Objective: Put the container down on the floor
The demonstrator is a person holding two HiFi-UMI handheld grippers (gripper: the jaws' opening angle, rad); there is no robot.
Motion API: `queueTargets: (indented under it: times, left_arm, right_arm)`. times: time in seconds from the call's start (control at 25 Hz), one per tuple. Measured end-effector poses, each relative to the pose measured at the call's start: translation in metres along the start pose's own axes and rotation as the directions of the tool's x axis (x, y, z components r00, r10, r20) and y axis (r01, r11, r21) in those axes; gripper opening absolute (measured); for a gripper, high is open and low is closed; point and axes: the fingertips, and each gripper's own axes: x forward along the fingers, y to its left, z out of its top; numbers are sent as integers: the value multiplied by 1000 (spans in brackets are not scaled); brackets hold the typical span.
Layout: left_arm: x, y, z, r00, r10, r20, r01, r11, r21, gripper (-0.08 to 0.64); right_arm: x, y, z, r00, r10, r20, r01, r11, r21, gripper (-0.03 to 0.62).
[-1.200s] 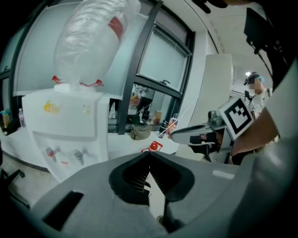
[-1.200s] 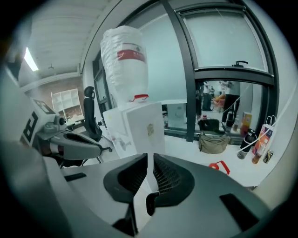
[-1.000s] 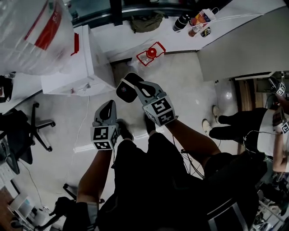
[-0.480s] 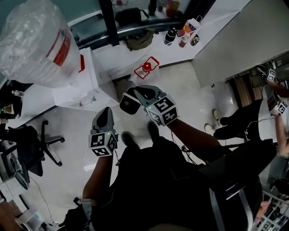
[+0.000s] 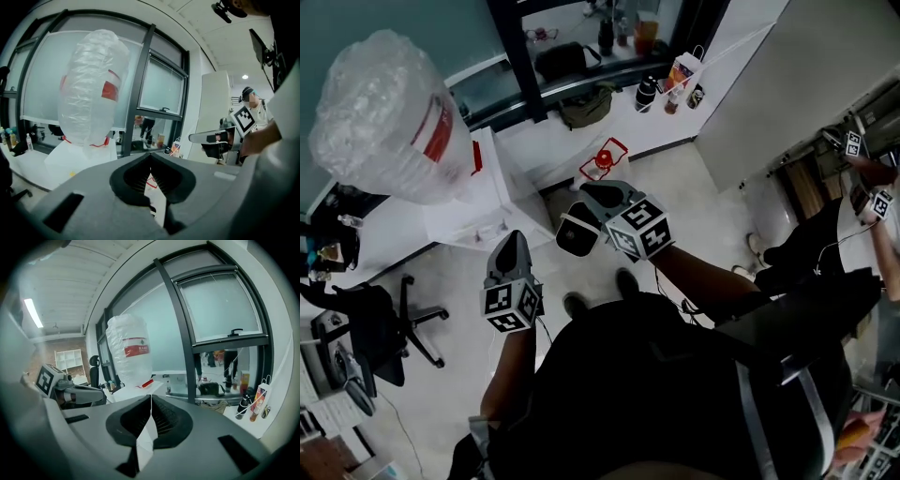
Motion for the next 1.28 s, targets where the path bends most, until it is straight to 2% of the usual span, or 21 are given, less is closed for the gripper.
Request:
queueTargets:
  times: [0.24,0.48,0.6,0.76,1.28]
  left_arm:
    - [-8,-2,24,1000,5,24,-6,1000,26,11]
    - [-20,-3,53,995,30,95,-36,998,59,11]
    - [-18,-1,57,995,27,94,-29,999,18,11]
    - [-15,-1,55,996,31,85,-34,999,35,11]
    - [-6,-5,57,995,29,95,-31,999,18,11]
  right_arm:
    - [-11,5,25,999,9,41,-9,1000,3,11]
    - [-14,7,38,998,26,50,-25,999,-25,8]
    - [-13,5,44,998,27,59,-25,999,-31,8]
    - [-13,3,43,998,16,67,-16,1000,-13,8]
    - [-13,-3,51,997,8,83,-5,999,-35,8]
